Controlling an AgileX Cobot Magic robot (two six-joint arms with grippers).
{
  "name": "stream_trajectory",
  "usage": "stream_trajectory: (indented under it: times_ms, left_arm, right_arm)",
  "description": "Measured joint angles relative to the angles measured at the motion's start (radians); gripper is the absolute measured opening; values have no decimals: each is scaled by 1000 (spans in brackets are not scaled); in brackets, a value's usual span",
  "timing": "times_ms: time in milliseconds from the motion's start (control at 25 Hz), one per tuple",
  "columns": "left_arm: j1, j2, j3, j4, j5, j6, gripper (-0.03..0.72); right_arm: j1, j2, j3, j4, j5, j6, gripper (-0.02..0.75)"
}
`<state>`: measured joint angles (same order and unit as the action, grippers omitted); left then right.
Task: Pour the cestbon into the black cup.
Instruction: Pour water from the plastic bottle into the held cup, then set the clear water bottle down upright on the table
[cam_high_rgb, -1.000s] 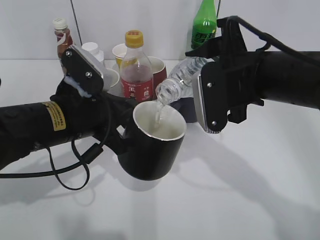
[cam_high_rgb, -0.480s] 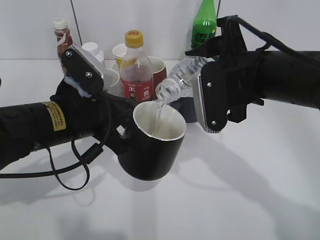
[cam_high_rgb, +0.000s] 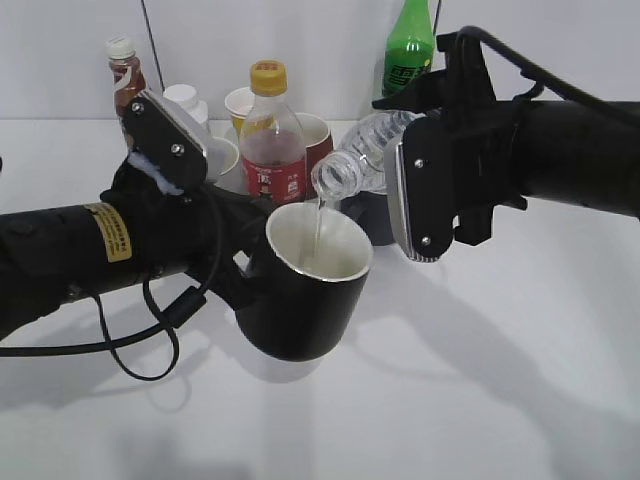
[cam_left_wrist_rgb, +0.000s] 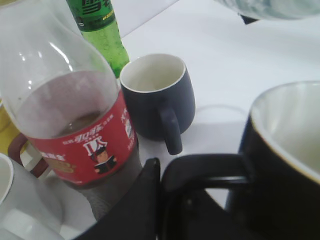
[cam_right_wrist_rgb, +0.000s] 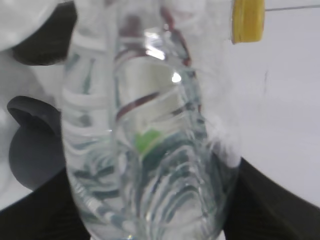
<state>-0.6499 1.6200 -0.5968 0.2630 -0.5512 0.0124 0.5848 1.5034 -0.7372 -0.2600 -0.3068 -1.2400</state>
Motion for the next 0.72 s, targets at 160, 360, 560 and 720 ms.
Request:
stream_trajectory:
  times_ms: [160, 360, 560, 720]
  left_arm:
    - [0, 0, 0, -2, 0, 0, 40]
    - [0, 0, 0, -19, -22, 0, 40]
    - [-3, -47, 44, -206, -56, 3, 40]
    - [-2, -148, 130, -336, -119, 32, 40]
  right_arm:
    - [0, 0, 0, 82, 4, 27, 485]
    - [0, 0, 0, 220, 23, 256, 485]
    - [-3, -15, 0, 237, 56, 713, 485]
    - [-47, -32, 21, 237, 52, 917, 485]
